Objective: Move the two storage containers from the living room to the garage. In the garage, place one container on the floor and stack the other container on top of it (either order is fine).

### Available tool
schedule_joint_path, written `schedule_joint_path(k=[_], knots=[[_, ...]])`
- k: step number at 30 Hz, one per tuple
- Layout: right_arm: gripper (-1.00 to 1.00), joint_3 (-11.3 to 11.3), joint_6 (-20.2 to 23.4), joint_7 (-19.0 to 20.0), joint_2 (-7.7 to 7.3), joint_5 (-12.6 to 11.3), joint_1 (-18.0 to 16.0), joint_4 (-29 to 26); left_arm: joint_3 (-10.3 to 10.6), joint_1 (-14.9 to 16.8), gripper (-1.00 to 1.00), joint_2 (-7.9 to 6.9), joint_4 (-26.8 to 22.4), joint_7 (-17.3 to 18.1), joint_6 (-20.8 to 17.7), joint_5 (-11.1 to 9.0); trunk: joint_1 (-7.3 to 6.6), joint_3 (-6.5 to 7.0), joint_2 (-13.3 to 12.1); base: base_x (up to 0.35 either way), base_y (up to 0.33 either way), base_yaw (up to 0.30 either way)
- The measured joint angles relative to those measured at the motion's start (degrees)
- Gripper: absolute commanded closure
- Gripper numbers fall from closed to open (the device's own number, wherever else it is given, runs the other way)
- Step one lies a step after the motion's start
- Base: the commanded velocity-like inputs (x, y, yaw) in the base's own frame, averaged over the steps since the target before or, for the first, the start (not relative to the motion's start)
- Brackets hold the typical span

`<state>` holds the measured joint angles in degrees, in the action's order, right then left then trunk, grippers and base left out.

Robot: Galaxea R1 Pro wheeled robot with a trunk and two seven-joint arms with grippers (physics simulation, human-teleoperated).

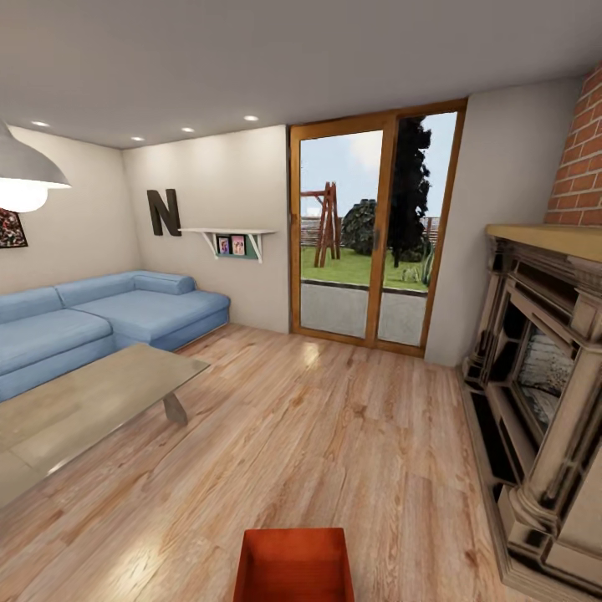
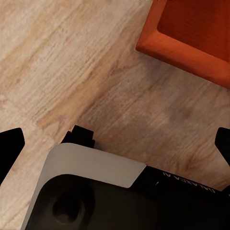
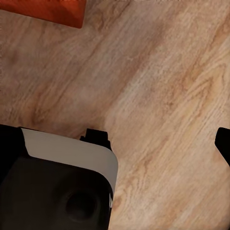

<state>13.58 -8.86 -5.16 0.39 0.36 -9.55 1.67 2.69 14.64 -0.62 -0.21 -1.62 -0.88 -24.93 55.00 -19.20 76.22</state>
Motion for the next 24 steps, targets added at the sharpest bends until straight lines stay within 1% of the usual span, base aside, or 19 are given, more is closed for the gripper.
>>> schedule_joint_path(k=[5,24], knots=[[-1.0,0.09,0.04,0.21,-0.02,0.24,0.0,0.0,0.0,-0.03,-1.0,0.0,-0.01,0.02,0.01,-0.08,0.0,-0.24,0.0,0.0,0.0,0.0],[-1.0,0.11,0.17,0.33,0.02,0.27,-0.03,0.0,0.01,-0.02,-1.0,0.0,-0.03,0.0,0.01,-0.1,0.0,-1.94,0.0,0.0,0.0,0.0]])
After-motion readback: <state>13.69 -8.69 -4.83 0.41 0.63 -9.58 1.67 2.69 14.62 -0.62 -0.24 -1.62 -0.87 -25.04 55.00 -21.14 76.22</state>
